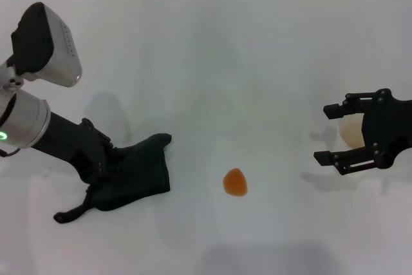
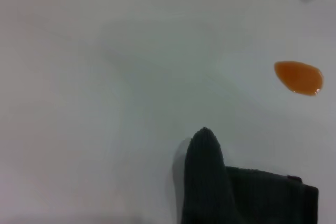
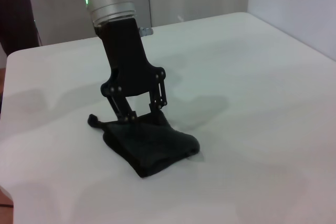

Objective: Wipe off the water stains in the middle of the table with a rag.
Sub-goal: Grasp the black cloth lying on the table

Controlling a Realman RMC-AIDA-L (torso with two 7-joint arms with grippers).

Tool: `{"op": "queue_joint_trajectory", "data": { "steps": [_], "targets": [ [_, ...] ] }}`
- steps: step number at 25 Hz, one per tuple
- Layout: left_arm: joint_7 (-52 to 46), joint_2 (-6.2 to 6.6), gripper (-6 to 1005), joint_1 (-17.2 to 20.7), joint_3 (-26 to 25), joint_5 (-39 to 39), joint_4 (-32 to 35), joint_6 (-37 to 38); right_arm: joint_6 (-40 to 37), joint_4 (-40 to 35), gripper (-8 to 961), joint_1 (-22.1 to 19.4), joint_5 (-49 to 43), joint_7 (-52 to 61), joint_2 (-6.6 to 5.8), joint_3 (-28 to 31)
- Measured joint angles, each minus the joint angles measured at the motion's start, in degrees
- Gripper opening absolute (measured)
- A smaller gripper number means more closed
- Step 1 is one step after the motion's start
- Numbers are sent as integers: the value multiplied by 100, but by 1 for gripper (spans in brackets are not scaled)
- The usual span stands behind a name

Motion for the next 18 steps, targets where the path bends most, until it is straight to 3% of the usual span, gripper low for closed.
{"op": "queue_joint_trajectory", "data": {
  "steps": [4, 18],
  "targets": [
    [-16, -15, 345, -2, 96, -30, -3, -102, -1, 0, 843, 0, 0, 1, 0, 2],
    [-70, -32, 275, -5, 437, -152, -25, -315, -27, -64, 844, -10, 0, 50, 0, 2]
  ]
}}
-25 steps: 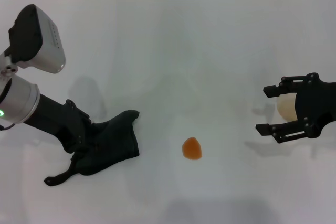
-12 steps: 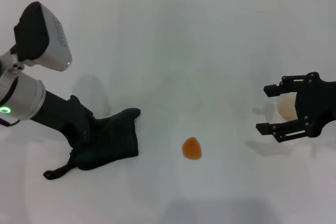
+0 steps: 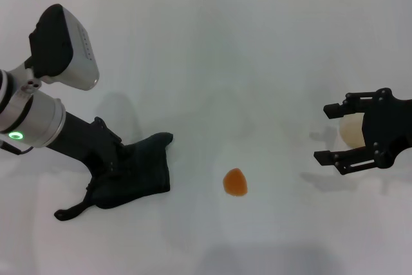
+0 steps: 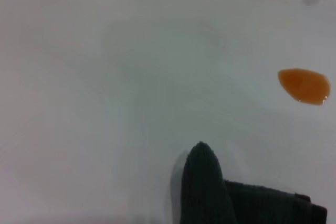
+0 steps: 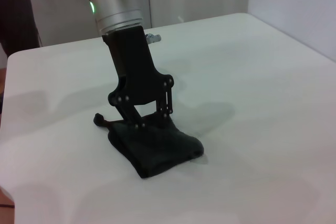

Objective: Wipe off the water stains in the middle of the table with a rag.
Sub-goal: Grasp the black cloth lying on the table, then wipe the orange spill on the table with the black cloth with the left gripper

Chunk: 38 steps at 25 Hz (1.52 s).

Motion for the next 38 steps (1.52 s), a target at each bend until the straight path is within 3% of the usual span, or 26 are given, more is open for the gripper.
{"op": "queue_joint_trajectory", "data": {
  "steps": [17, 30, 38],
  "targets": [
    [0, 20, 113, -149, 6, -116, -186, -30, -19, -68, 843, 10, -32, 29, -2, 8],
    [29, 26, 93, -384, 207, -178, -192, -1, -212, -416, 843, -48, -383, 300, -14, 9],
    [62, 21, 93, -809, 240, -258, -283, -2, -251, -502, 843, -60, -387, 315, -9, 9]
  ]
}}
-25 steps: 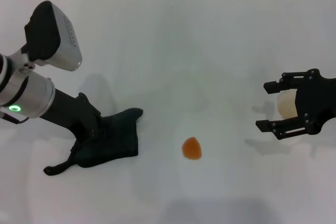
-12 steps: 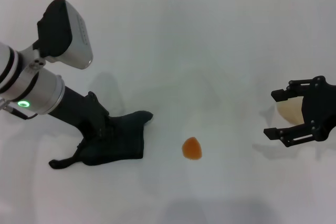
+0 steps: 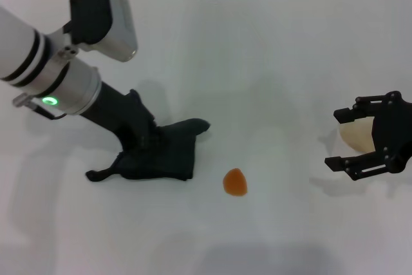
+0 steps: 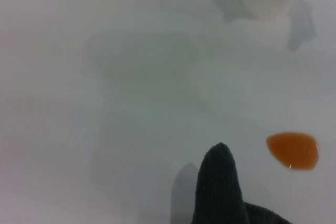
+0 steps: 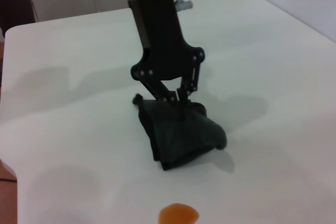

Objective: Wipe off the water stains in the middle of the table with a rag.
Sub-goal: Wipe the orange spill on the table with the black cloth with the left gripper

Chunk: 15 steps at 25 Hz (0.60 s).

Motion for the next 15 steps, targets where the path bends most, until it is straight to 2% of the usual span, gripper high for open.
{"op": "queue_joint_trajectory", "data": {
  "steps": [7, 15],
  "targets": [
    [25, -11, 92, -321, 283, -275, -100, -40, -85, -16, 844, -1, -3, 34, -2, 4],
    [32, -23, 92, -497, 1003, -782, -155, -370, -196, -31, 844, 39, -157, 137, -6, 53]
  ]
}}
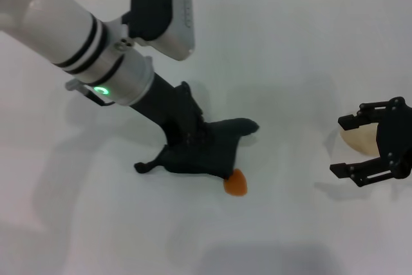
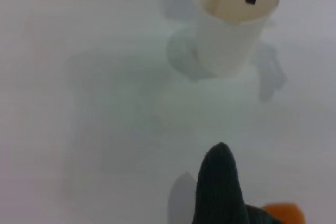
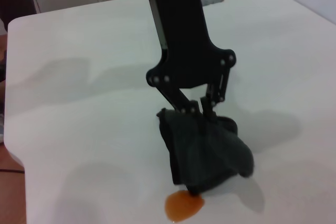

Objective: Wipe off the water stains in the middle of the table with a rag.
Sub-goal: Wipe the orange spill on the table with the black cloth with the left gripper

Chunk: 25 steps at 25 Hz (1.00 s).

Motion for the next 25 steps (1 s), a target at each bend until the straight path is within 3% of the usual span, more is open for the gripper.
{"op": "queue_joint_trajectory", "data": {
  "steps": [9, 25],
  "targets": [
    [-21, -7, 91, -137, 897, -511, -462, -644, -34, -5, 844, -5, -2, 2, -2, -16],
    [-18, -15, 90, -74, 1990, -1251, -550, -726, -48, -80, 843, -9, -1, 75, 6, -35]
  ]
}}
